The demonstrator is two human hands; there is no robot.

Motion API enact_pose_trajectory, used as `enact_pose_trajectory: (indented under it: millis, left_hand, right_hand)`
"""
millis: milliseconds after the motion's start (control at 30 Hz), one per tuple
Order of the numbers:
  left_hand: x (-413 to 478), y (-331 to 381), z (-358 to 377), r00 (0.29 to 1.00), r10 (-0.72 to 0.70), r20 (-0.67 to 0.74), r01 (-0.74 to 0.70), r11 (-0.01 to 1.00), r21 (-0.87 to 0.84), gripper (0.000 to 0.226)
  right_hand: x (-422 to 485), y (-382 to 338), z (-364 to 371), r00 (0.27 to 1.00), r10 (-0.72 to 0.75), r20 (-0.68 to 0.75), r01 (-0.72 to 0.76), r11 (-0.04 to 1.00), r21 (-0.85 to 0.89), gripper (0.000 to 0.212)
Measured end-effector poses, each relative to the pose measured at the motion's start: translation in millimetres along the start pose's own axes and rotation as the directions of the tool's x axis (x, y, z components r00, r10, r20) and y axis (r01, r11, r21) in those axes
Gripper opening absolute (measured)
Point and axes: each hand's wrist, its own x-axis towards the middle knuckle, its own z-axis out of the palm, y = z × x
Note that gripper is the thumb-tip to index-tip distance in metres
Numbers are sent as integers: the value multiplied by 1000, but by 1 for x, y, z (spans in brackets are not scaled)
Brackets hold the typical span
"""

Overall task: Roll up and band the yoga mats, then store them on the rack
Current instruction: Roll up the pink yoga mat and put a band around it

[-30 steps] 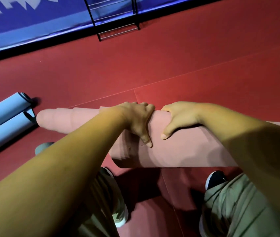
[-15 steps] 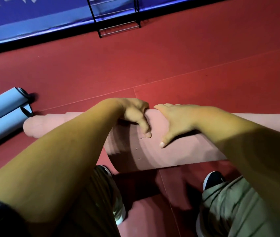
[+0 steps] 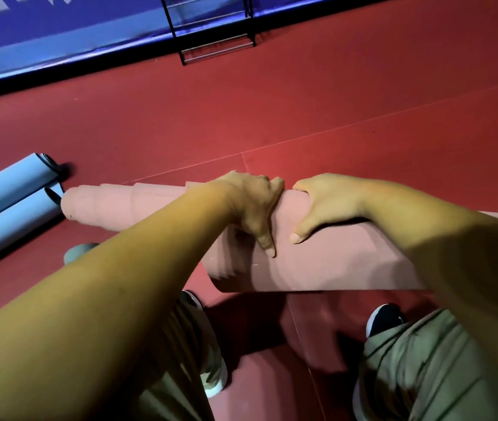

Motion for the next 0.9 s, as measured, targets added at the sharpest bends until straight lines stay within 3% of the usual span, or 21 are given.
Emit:
enact_pose_trajectory:
  millis: [100, 167, 267, 367, 433, 533, 633, 700, 767, 833, 900]
  left_hand:
    - [3, -1, 8, 996, -20, -90, 14, 998, -68, 117]
    - [6, -4, 12, 986, -50, -159, 34, 994, -104, 111]
    - [11, -10, 16, 950, -118, -289, 73, 984, -161, 105]
    - [20, -16, 8, 884, -213, -416, 120, 964, -238, 104]
    - [26, -22, -2, 849, -297, -438, 140, 925, -354, 103]
    - [35, -30, -20, 811, -412, -414, 136, 822, -553, 101]
    - [45, -29, -37, 789, -485, -378, 53, 666, -744, 100]
    - [51, -25, -47, 786, -504, -359, -21, 559, -829, 98]
    - [58, -21, -54, 799, -493, -344, -105, 449, -887, 92]
    - [64, -17, -55, 842, -442, -311, -199, 281, -939, 86]
    - [71, -14, -53, 904, -330, -272, -260, 83, -962, 85]
  right_hand:
    - [1, 1, 0, 1000, 23, -8, -23, 1000, -16, 74]
    - [2, 0, 0, 998, 34, -59, -37, 997, -60, 89]
    - [6, 0, -6, 970, 19, -241, -78, 969, -235, 113]
    - [4, -3, -16, 891, -2, -454, -163, 932, -324, 112]
    - [4, -1, -20, 780, 13, -626, -233, 934, -271, 108]
    - [5, 2, -26, 502, 110, -858, -302, 952, -55, 100]
    - [5, 11, -35, 316, 325, -891, -290, 927, 236, 97]
    - [5, 21, -43, 322, 510, -797, -204, 860, 468, 106]
    - [5, 34, -51, 427, 632, -647, -92, 742, 664, 121]
    - [5, 47, -58, 522, 672, -526, 4, 614, 789, 134]
    - [4, 56, -62, 565, 666, -486, 78, 543, 836, 149]
